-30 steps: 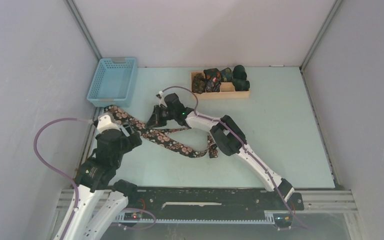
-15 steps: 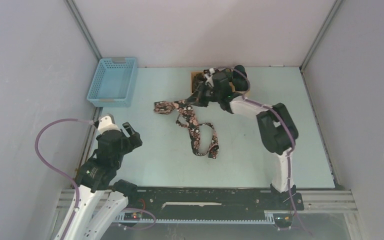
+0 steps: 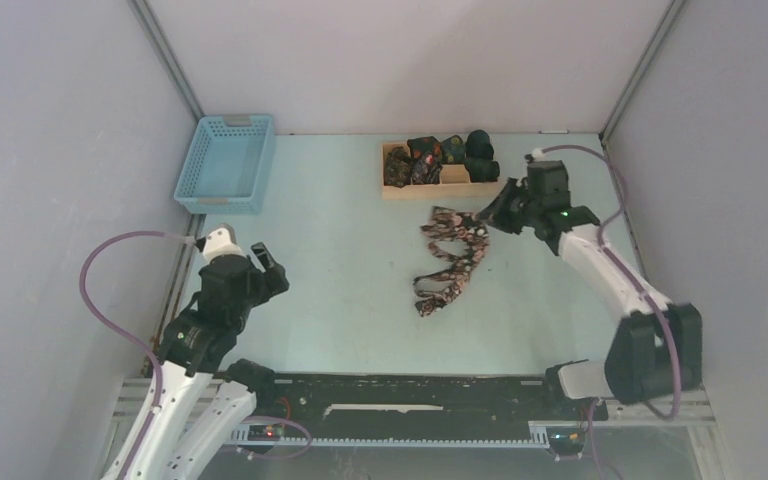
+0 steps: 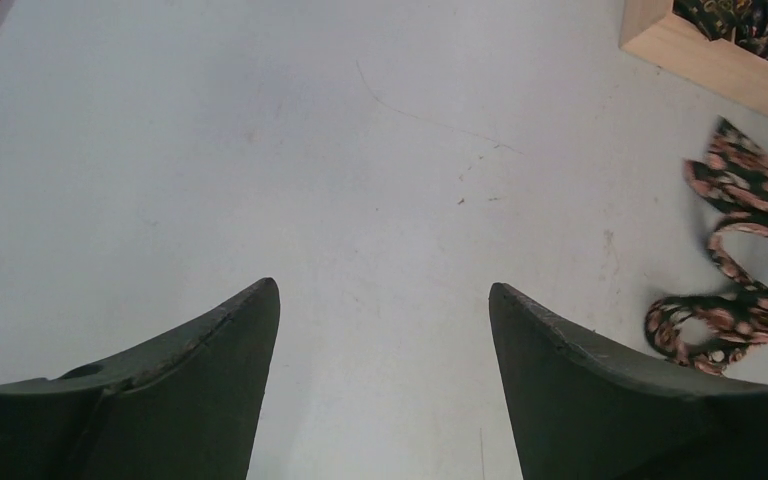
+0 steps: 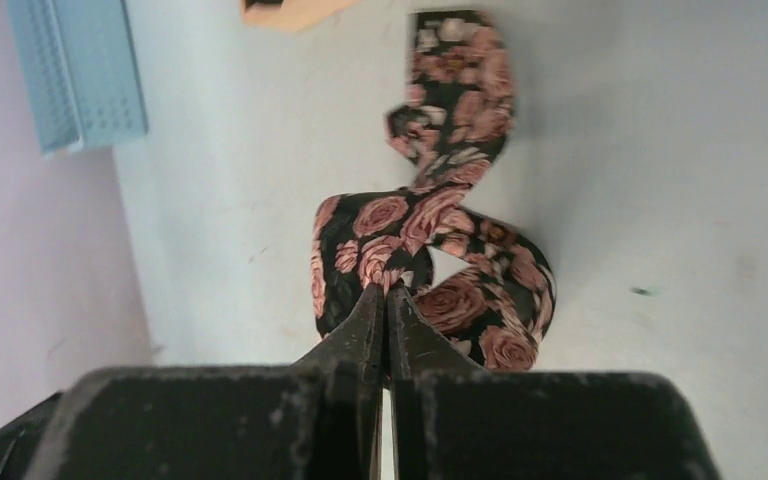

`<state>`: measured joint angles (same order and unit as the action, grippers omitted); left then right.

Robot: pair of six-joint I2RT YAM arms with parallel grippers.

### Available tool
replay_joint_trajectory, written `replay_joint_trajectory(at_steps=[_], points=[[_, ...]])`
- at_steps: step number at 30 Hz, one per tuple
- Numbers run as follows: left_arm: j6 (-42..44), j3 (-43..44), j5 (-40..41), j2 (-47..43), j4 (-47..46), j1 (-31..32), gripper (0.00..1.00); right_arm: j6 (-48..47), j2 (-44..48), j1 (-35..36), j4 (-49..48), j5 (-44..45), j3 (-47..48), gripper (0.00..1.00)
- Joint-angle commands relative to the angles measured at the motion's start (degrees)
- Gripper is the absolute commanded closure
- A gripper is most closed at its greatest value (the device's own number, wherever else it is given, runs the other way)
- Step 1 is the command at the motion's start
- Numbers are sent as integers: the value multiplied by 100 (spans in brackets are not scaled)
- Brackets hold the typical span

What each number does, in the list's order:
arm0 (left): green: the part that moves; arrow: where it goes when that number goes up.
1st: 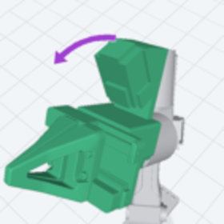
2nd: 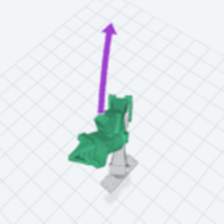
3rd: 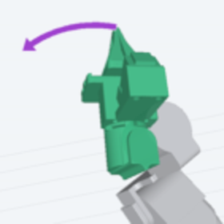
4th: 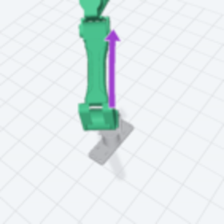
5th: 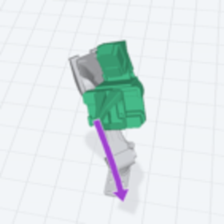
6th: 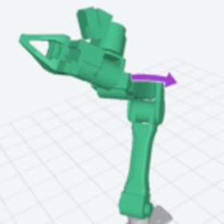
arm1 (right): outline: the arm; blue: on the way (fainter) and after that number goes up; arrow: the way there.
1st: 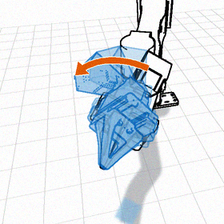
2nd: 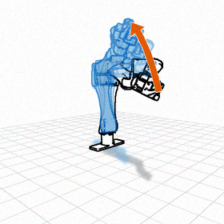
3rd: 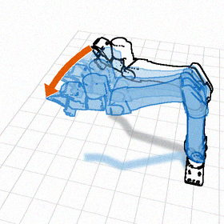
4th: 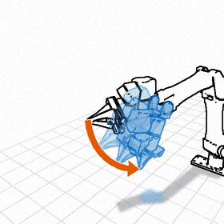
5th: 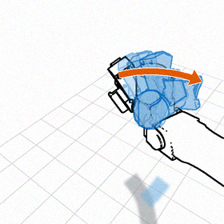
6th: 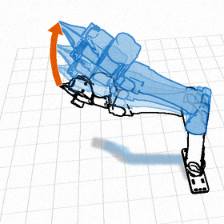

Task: Roll the ties
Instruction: Flatten out the tie at the center of the board.

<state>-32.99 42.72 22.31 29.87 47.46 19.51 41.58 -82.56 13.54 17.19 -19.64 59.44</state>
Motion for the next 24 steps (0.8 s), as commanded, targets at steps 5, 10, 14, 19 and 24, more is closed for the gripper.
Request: replay_joint_trajectory(at_steps=[5,10,14,19,24], points=[[337,-69,-1069,542,-561,188,18,-612,1890,-24,1890,3041,78,100],[352,-138,-1677,1164,-966,889,17,-428,1565,50,2219,3952,105,100],[182,-332,-1773,1672,-1757,1962,12,-127,987,48,2428,4474,346,100],[404,-300,-1612,2549,-2519,2953,3,-74,379,-49,2641,4503,710,100],[869,-21,-1631,3584,-3089,3450,1,-73,259,-113,2692,4426,714,100]])
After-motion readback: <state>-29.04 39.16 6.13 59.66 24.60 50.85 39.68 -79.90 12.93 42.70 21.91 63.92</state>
